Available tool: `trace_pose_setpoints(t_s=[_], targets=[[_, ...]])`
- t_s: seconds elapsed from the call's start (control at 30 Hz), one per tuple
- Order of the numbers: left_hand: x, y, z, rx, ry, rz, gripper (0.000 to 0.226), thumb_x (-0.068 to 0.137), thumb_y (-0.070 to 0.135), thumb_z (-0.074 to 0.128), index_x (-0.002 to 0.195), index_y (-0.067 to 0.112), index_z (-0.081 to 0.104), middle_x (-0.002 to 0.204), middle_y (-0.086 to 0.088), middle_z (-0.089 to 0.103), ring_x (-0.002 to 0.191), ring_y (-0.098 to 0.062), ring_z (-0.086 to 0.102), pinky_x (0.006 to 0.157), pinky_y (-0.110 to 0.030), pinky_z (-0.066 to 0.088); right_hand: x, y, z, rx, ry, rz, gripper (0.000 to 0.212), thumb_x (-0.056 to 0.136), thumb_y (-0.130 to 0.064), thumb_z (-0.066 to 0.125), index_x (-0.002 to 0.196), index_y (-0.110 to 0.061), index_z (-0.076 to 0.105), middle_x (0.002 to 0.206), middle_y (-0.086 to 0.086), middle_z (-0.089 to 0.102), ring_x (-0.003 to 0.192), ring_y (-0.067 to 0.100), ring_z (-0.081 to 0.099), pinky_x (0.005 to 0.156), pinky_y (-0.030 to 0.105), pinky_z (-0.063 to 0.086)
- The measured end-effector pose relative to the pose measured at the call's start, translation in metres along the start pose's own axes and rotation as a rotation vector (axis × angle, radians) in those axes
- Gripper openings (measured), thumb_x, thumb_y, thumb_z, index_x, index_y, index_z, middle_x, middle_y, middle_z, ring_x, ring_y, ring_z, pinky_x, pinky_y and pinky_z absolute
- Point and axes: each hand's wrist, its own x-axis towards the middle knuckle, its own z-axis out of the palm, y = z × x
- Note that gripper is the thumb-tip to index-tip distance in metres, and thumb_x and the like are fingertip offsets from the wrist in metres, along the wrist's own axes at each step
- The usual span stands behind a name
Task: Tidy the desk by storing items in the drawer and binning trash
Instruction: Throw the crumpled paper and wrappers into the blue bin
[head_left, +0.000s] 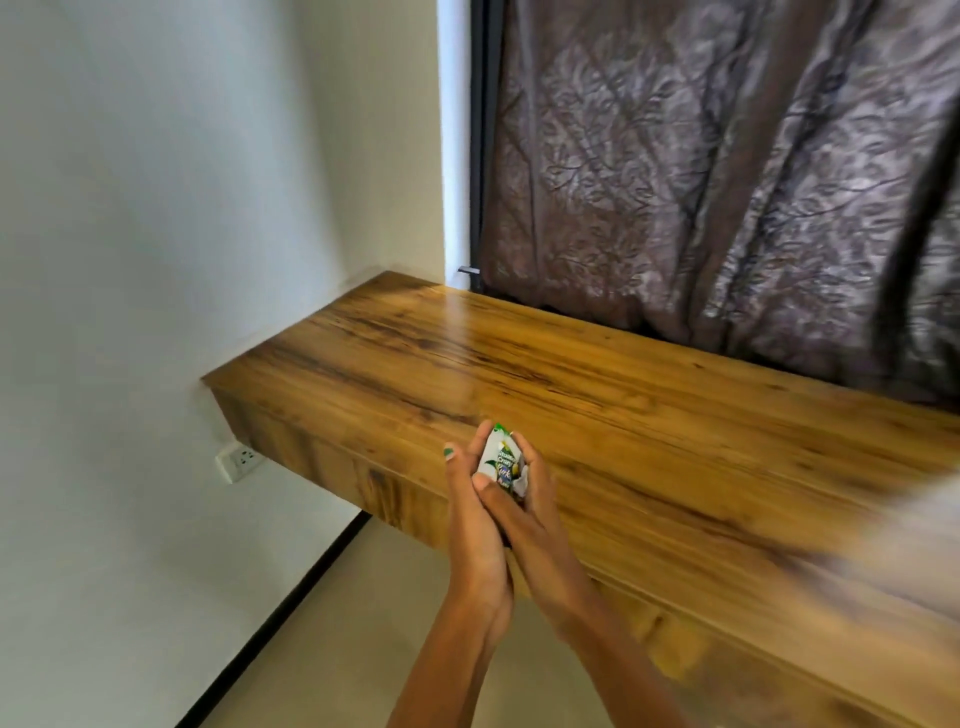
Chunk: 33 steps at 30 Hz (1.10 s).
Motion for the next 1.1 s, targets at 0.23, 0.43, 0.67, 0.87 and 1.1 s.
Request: trace_pose_setpoints(t_s=[0.23, 0.43, 0.67, 0.87, 1.1], targets=[[-0.063, -0.064, 0.072, -0.058, -0.085, -0.148, 0.057, 0.088, 0.063, 0.031, 0.125, 0.031, 0.06, 0.121, -0.007, 0.065, 0.113, -0.029, 0.061, 0.103, -0.047, 0.043, -0.077, -0.018, -0.09, -0.043, 0.156, 0.045, 0.079, 0.068, -0.064, 0.066, 0.135, -0.048, 0.028, 0.123, -0.029, 0.035, 0.125, -0.003, 0.037, 0.101, 0.022, 0.042], [-0.143, -0.146, 0.153, -0.099, -0.13, -0.292, 0.059, 0.095, 0.058, 0.022, 0.124, 0.024, 0.06, 0.121, -0.014, 0.064, 0.113, -0.034, 0.06, 0.106, -0.05, 0.04, -0.166, -0.024, -0.2, -0.044, 0.313, 0.056, 0.073, 0.075, -0.043, 0.065, 0.138, -0.037, 0.028, 0.123, -0.023, 0.035, 0.119, -0.006, 0.042, 0.09, 0.01, 0.042], [-0.252, -0.257, 0.22, -0.068, -0.106, -0.475, 0.065, 0.094, 0.059, 0.018, 0.125, 0.019, 0.058, 0.124, -0.02, 0.061, 0.113, -0.036, 0.059, 0.1, -0.044, 0.045, -0.287, 0.0, -0.317, -0.032, 0.469, 0.194, 0.071, 0.082, -0.029, 0.067, 0.142, -0.03, 0.029, 0.134, -0.006, 0.034, 0.117, 0.0, 0.047, 0.096, 0.018, 0.045], [-0.325, -0.335, 0.225, 0.101, -0.038, -0.586, 0.065, 0.095, 0.058, 0.016, 0.119, 0.02, 0.063, 0.113, -0.013, 0.068, 0.105, -0.028, 0.065, 0.093, -0.037, 0.051, -0.37, 0.043, -0.372, -0.024, 0.576, 0.396, 0.08, 0.077, -0.033, 0.074, 0.143, -0.027, 0.03, 0.139, 0.002, 0.037, 0.119, 0.015, 0.053, 0.1, 0.039, 0.048], [-0.352, -0.402, 0.179, 0.381, 0.116, -0.602, 0.064, 0.095, 0.06, 0.022, 0.098, 0.021, 0.072, 0.098, -0.007, 0.073, 0.095, -0.022, 0.068, 0.094, -0.041, 0.051, -0.408, 0.105, -0.381, 0.072, 0.578, 0.595, 0.049, 0.079, -0.009, 0.071, 0.123, -0.017, 0.051, 0.108, 0.006, 0.066, 0.096, 0.019, 0.067, 0.08, 0.032, 0.058]])
